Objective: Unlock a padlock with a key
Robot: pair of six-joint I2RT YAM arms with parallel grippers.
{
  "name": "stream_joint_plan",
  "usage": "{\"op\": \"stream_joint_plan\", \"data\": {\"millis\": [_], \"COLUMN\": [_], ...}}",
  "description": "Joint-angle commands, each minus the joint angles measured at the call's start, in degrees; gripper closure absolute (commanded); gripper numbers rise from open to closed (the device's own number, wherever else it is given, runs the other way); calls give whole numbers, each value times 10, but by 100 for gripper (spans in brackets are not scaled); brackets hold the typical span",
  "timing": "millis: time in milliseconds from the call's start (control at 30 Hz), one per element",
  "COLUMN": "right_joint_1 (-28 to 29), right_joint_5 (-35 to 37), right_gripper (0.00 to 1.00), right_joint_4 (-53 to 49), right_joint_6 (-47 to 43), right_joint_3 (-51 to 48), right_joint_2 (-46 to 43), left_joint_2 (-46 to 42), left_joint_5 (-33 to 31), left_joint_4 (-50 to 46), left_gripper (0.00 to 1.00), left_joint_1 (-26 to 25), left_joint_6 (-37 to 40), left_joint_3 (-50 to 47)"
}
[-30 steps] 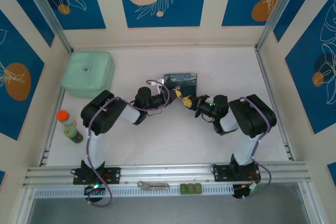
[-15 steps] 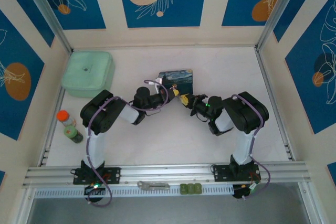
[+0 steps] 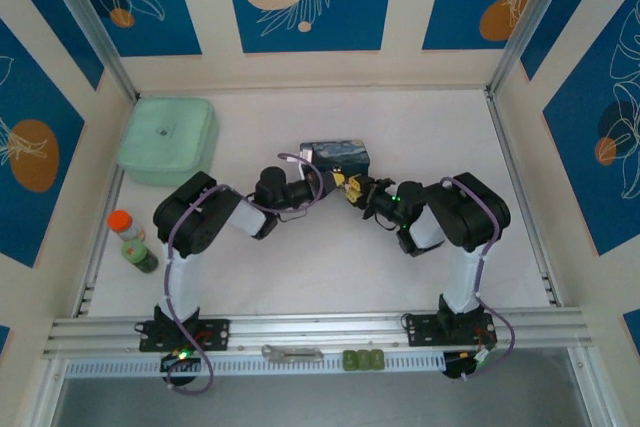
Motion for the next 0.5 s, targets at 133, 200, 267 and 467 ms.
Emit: {"op": "stream_joint_plan", "data": {"millis": [133,200,267,467], "right_joint_1": [-2,-5,-15,-72], "right_joint_5": [-7,-4,-8,-61], "right_gripper": [57,52,50,49], "right_joint_4": [-33,-34,-51,-249], "right_joint_6": [209,191,162,16], "right_joint_3": [-41,-55,-67,-83], "right_joint_2": [7,3,-13,-143], "left_joint_2": [-21,-15,-10,9], "left_joint_5": [63,59,52,19], "left_joint_4": [83,83,83,83], "left_gripper": [100,100,100,100], "left_joint_1": [-17,-17,-16,-7], "left_joint_6": [-19,-23,-27,-39], "left_joint_3": [4,1,-1,-17]}}
